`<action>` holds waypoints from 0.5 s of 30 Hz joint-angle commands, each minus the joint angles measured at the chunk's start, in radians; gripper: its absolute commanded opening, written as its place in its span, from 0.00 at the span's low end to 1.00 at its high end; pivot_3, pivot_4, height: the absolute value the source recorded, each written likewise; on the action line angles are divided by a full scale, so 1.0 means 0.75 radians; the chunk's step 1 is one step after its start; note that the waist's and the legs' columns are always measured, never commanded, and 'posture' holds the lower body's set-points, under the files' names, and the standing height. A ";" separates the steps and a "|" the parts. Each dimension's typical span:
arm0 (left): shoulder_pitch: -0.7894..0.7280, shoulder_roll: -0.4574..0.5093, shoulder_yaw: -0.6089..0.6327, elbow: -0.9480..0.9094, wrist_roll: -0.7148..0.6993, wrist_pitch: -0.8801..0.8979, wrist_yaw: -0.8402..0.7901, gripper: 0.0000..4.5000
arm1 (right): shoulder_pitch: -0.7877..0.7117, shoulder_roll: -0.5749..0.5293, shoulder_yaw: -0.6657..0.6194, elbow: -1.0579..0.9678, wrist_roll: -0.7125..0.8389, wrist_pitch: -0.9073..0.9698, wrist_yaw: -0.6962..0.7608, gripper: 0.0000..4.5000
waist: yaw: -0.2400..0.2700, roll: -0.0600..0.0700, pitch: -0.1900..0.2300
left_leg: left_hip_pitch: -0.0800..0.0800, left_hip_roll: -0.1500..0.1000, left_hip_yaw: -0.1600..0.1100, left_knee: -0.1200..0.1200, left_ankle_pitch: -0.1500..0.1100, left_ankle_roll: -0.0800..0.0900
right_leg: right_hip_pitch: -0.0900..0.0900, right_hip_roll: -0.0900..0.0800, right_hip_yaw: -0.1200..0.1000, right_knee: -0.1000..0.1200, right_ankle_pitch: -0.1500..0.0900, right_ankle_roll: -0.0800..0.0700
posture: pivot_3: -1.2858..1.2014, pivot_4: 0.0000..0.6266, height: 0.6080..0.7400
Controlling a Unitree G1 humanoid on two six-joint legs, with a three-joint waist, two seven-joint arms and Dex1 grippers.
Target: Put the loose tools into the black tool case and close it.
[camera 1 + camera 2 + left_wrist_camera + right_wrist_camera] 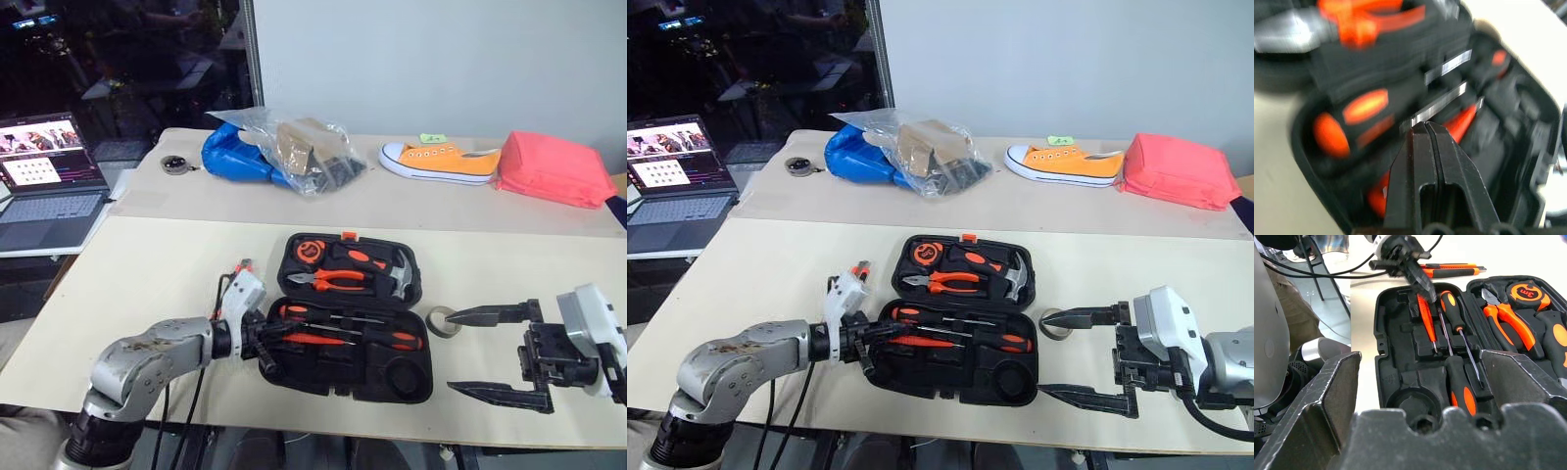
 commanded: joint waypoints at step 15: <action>-0.007 -0.182 0.171 0.047 -0.053 -0.146 0.030 0.01 | -0.044 -0.004 0.010 -0.022 0.017 -0.008 -0.018 1.00 | 0.001 -0.002 0.001 | -0.002 -0.001 -0.001 0.000 0.000 0.000 | -0.002 0.000 -0.001 0.000 0.002 -0.004 | 0.52 0.24 1.00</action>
